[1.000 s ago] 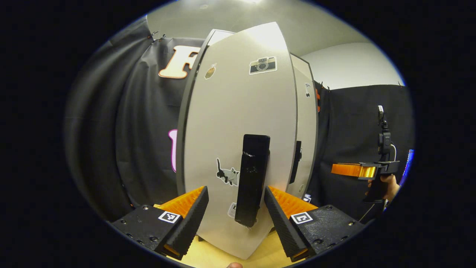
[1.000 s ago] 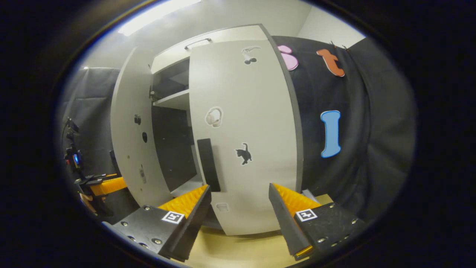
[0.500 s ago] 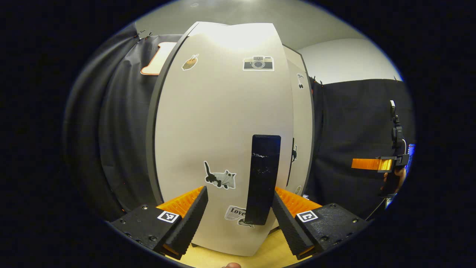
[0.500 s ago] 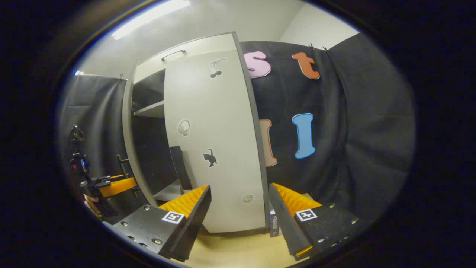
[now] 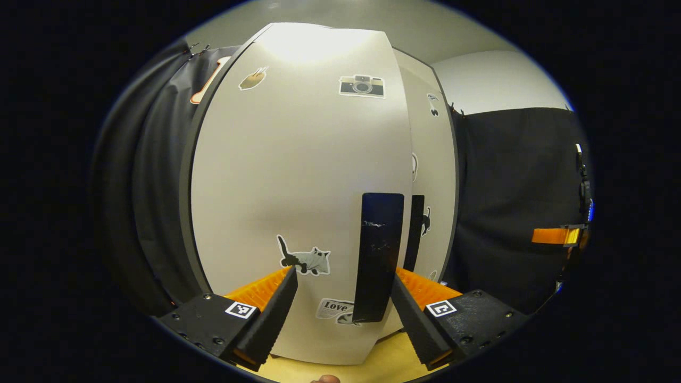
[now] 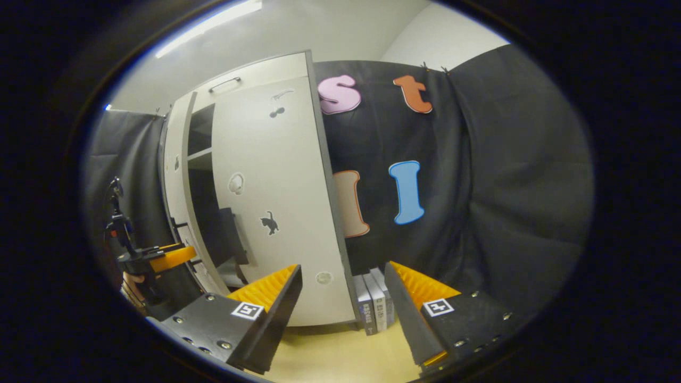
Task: Grab one shoe with the right hand and put it into the shoe cabinet, grab the other shoe with the left hand and put it into the shoe cabinet; then close the right door with the right hand and the left door with the left hand.
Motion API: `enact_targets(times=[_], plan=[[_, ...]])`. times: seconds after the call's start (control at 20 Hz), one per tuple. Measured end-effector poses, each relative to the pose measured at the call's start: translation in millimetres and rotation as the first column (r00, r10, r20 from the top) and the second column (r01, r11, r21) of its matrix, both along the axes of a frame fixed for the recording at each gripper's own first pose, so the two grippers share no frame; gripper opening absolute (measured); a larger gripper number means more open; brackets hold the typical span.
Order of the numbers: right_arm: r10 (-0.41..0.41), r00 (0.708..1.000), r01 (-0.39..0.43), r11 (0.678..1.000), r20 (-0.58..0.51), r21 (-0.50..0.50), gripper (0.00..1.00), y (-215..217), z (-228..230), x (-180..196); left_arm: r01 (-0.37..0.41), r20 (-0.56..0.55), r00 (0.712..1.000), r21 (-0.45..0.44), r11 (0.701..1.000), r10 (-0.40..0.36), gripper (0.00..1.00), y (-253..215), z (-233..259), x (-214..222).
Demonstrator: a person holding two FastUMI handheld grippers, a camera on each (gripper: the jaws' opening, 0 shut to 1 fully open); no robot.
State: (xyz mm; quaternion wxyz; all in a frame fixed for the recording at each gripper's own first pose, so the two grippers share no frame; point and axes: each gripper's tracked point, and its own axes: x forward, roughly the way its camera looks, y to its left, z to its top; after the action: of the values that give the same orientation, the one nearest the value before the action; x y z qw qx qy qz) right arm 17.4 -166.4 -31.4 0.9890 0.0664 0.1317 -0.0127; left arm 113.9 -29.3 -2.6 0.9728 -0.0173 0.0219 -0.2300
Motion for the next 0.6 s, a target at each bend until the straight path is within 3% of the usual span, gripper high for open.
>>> enact_targets(times=[0.2, 0.6], plan=[[-0.012, 1.0, 0.012, 1.0, 0.007, 0.01, 0.93, -13, 2, 1, -0.005, -0.028, 1.0, -0.028, 1.0, 0.004, 1.0, -8, -3, 15], [-0.033, 0.999, 0.033, 0.999, 0.007, 0.002, 0.93, -32, 1, 5, -0.06, -0.016, 0.998, 0.003, 0.998, 0.06, 1.0, -14, -4, 35]])
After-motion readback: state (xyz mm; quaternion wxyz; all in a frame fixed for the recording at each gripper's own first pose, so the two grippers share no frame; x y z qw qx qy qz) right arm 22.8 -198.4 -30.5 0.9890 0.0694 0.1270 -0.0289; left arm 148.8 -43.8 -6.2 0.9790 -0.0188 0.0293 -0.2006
